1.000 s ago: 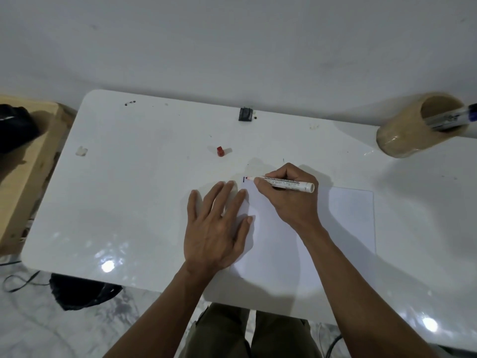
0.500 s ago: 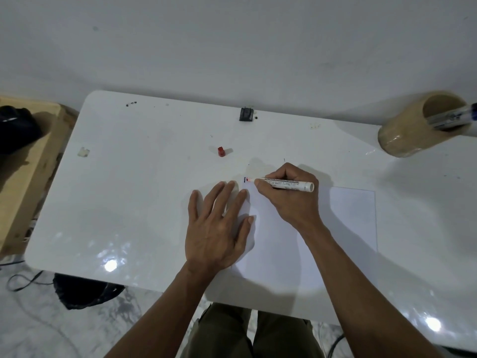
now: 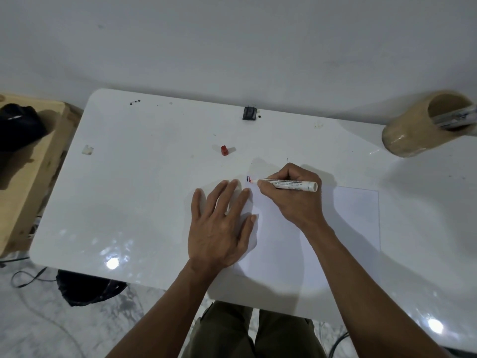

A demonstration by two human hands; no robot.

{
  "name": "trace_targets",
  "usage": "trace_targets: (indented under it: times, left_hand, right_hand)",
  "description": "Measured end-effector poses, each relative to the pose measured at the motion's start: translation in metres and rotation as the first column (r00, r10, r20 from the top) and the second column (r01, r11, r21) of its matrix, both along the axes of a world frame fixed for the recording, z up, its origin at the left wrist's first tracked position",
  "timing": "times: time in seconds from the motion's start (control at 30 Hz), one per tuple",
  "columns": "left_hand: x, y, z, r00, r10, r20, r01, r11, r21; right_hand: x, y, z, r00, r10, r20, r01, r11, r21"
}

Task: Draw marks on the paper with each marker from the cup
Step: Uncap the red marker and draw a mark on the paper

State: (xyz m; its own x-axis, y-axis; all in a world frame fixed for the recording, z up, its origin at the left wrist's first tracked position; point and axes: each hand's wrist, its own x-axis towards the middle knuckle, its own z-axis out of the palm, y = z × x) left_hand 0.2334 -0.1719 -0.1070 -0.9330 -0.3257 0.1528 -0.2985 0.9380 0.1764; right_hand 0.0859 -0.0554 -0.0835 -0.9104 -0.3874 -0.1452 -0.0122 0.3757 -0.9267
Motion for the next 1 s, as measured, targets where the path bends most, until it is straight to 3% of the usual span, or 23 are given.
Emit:
trace_targets:
  times: [0.2,0.4,0.5,0.63,0.73,0.83,1.0]
  left_hand:
    - [0.000,0.000,-0.001,1.000,-0.005,-0.005,0.006,1.000,0.003]
    - [0.004,0.000,0.002,1.000,-0.005,0.031,0.002,0.997,0.079]
    - [0.003,0.001,0.012,0.999,0.015,0.048,-0.023,0.986,0.167]
    - [-0.011,0.000,0.031,0.985,0.174,0.008,-0.165,0.916,0.366]
    - [-0.033,-0.016,0.050,0.952,0.307,-0.007,-0.275,0.862,0.425]
    - [-0.060,-0.039,0.065,0.938,0.343,0.053,-0.333,0.846,0.416]
    - [-0.083,-0.060,0.063,0.944,0.266,0.196,-0.318,0.891,0.325]
  right_hand:
    - [-0.001,0.000,0.001,0.999,0.001,0.044,-0.001,1.000,-0.002]
    - [-0.010,0.003,0.020,0.943,-0.004,0.332,0.070,0.980,-0.188]
    - [-0.010,0.009,0.043,0.919,-0.021,0.393,0.132,0.957,-0.258]
    - [-0.008,0.018,0.069,0.895,-0.039,0.444,0.226,0.898,-0.377]
    - [-0.005,0.022,0.079,0.880,-0.041,0.474,0.265,0.870,-0.416]
    - [-0.004,0.021,0.083,0.869,-0.057,0.492,0.289,0.866,-0.409]
    - [-0.005,0.023,0.083,0.848,-0.102,0.521,0.349,0.845,-0.404]
